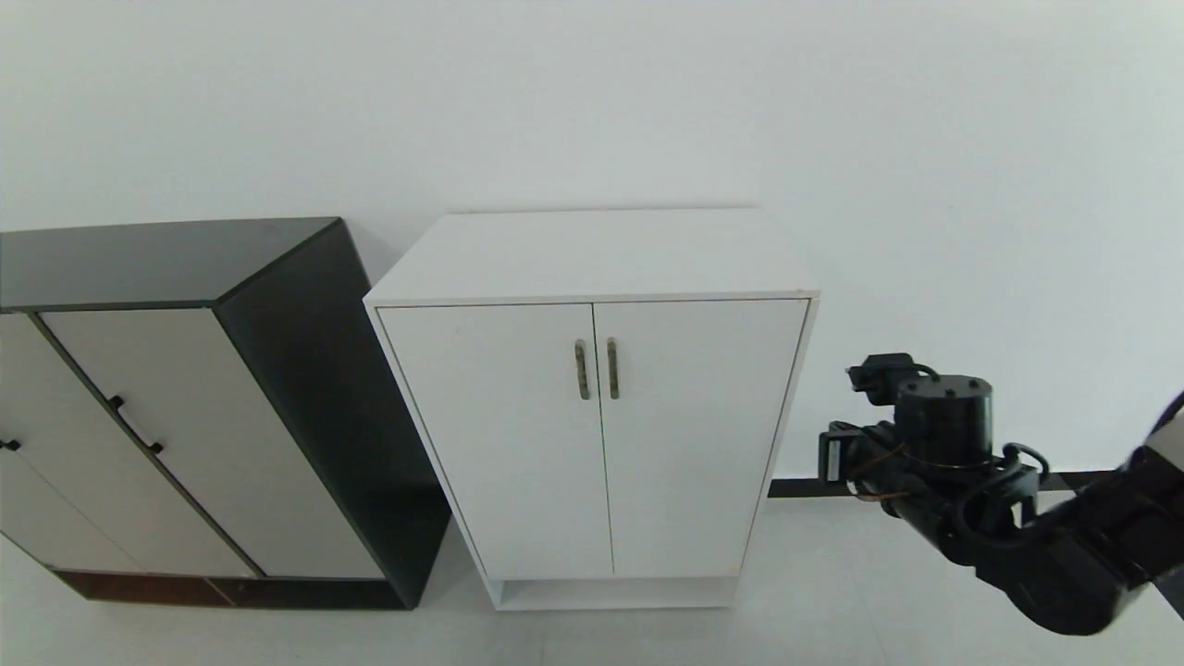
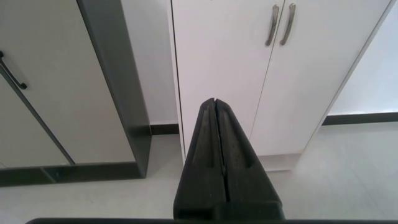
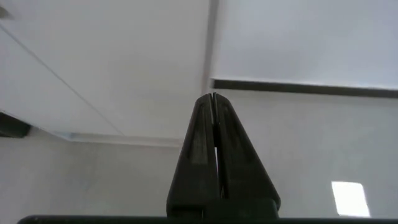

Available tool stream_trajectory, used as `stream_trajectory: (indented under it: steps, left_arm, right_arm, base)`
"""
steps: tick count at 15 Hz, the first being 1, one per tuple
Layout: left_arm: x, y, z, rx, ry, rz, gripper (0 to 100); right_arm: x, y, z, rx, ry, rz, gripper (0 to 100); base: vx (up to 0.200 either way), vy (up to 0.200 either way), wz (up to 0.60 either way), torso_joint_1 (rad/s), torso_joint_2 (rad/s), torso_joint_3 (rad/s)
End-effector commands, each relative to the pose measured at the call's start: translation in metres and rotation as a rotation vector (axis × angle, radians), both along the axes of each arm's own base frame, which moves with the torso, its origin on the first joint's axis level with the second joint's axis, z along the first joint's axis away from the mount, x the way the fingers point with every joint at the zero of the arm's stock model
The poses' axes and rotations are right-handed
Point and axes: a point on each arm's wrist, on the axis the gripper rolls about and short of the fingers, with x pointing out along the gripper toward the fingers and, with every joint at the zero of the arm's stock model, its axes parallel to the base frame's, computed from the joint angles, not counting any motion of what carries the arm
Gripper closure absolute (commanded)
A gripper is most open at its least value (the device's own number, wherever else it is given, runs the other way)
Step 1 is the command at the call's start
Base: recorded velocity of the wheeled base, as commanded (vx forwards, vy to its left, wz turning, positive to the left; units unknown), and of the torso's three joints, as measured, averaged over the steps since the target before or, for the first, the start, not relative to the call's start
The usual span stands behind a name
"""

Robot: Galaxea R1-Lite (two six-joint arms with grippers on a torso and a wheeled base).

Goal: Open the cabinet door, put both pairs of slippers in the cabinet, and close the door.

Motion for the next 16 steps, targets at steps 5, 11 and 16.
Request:
stream_trajectory:
  steps: [5,11,16]
  left_arm:
    - [0.000,0.000,0.000,0.000,0.001,0.000,100]
    - [0.000,0.000,0.000,-0.002,0.001,-0.003,100]
    - [0.000,0.000,0.000,-0.002,0.001,-0.005,100]
  right_arm:
    - [-0.098,-0.055,0.013,-0.030,0.013,-0.060,100]
    - [-0.163,-0.086,-0.006,-0.056,0.076,-0.060,100]
    - [-0.205,-0.102,-0.011,-0.084,0.204,0.070,100]
  base:
    - [0.000,0.000,0.00,0.000,0.00,0.000]
    - [0.000,0.000,0.00,0.000,0.00,0.000]
    - [0.000,0.000,0.00,0.000,0.00,0.000]
